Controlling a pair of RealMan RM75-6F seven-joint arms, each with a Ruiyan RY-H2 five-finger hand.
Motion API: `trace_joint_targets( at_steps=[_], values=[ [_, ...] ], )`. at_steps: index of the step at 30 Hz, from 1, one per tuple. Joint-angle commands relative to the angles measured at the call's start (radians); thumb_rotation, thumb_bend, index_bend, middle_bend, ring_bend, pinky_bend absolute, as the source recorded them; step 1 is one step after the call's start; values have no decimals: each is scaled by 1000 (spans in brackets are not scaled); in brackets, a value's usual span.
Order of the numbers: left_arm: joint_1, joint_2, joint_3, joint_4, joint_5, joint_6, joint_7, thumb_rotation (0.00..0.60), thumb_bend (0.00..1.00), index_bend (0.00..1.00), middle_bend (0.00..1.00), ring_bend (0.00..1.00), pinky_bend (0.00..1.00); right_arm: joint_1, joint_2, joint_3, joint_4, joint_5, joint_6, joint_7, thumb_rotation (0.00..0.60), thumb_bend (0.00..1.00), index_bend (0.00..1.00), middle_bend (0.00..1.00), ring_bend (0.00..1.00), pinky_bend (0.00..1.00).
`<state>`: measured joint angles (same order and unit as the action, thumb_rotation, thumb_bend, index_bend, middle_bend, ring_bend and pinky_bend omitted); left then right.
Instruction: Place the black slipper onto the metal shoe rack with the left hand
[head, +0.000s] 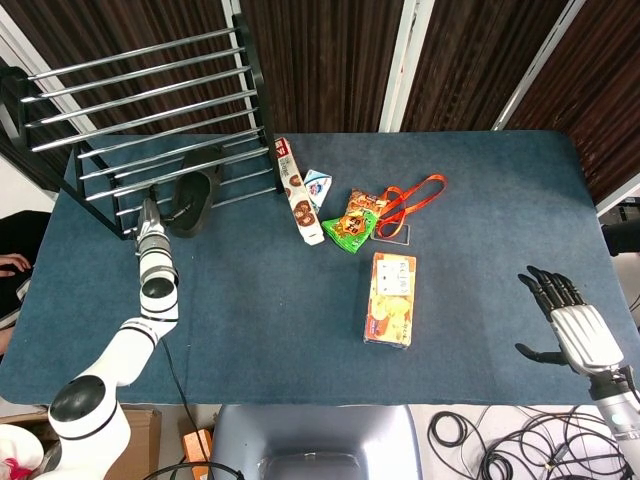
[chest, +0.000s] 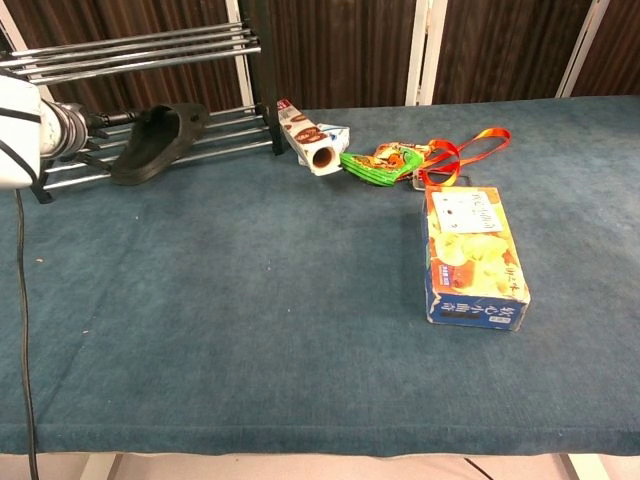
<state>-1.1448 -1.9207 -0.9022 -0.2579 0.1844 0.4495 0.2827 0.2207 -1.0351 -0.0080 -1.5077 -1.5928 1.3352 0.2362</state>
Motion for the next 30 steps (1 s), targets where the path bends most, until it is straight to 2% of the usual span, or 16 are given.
trace_joint_targets(
  at_steps=[1, 5, 9, 12, 15, 17, 21, 25, 30],
  values=[
    [2, 5, 30, -30, 62, 15, -43, 381, 211, 0, 61, 35, 277, 0, 1, 0, -1, 2, -4, -2, 600, 81, 0, 0, 0, 64],
    [37, 23, 102, -127, 189, 85, -94, 405, 223, 0, 61, 35, 271, 1, 1, -1, -6, 1, -6, -9, 600, 81, 0, 0, 0, 64],
    [108, 66, 137, -300, 228, 144, -114, 422, 230, 0, 61, 36, 268, -1, -1, -2, -13, -4, 0, -23, 600, 81, 0, 0, 0, 64],
    [173, 119, 171, -472, 244, 214, -98, 446, 249, 0, 61, 37, 271, -5, -1, -5, -16, -10, 6, -27, 600, 80, 0, 0, 0, 64],
    [247, 187, 218, -671, 257, 302, -66, 486, 284, 0, 84, 81, 290, -9, -2, -7, -16, -17, 14, -27, 600, 80, 0, 0, 0, 64],
    [297, 237, 254, -802, 263, 364, -39, 492, 311, 0, 116, 122, 314, -10, -2, -9, -16, -21, 15, -27, 600, 81, 0, 0, 0, 64],
    [368, 311, 313, -978, 311, 457, -22, 486, 325, 0, 136, 147, 325, -8, -4, -13, -17, -28, 12, -33, 600, 80, 0, 0, 0, 64],
    [416, 365, 375, -1068, 368, 533, 0, 484, 327, 0, 147, 158, 322, -8, -6, -16, -21, -33, 10, -41, 600, 80, 0, 0, 0, 64],
    [435, 401, 405, -1082, 310, 519, 23, 497, 329, 0, 156, 142, 309, -10, -7, -18, -28, -39, 17, -49, 600, 80, 0, 0, 0, 64]
  ],
)
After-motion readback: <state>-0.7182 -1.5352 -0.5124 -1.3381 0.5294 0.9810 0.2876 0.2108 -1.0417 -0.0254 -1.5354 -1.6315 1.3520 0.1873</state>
